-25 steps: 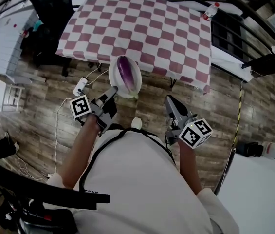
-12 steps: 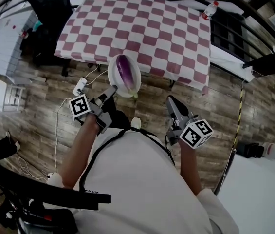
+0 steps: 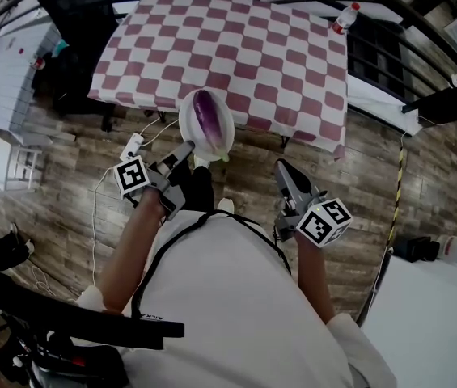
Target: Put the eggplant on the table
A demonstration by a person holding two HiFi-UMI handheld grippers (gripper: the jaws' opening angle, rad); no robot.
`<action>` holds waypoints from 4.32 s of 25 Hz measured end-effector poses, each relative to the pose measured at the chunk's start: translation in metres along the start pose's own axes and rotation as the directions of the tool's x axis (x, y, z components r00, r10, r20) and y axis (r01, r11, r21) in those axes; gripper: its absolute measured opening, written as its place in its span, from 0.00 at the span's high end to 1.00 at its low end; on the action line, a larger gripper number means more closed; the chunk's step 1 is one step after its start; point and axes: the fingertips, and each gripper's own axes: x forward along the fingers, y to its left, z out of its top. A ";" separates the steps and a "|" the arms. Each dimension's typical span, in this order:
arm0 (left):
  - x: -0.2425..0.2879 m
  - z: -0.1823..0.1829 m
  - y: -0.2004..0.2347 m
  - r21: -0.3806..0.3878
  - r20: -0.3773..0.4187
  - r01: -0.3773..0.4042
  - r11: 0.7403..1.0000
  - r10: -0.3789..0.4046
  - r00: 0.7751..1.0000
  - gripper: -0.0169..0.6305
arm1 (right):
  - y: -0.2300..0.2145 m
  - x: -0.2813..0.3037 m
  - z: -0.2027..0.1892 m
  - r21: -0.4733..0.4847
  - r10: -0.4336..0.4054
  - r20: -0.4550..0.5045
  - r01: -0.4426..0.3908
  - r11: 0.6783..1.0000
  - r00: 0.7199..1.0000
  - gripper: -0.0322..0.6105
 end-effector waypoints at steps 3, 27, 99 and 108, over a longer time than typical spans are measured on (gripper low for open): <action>0.008 0.007 0.000 0.001 -0.008 0.009 1.000 -0.009 1.000 0.94 | -0.003 0.006 0.002 -0.001 -0.005 0.002 0.005 1.000 1.000 0.94; 0.119 0.167 0.015 -0.030 -0.143 0.009 1.000 -0.013 0.990 0.94 | -0.046 0.169 0.078 0.009 -0.094 0.025 0.094 0.996 0.995 0.94; 0.332 0.309 0.175 -0.024 -0.276 -0.139 0.990 0.127 0.953 0.94 | -0.205 0.341 0.131 0.062 -0.157 -0.170 0.169 0.984 0.973 0.94; 0.347 0.310 0.202 -0.020 -0.298 -0.170 0.985 0.157 0.942 0.94 | -0.224 0.339 0.134 0.071 -0.181 -0.172 0.196 0.978 0.968 0.94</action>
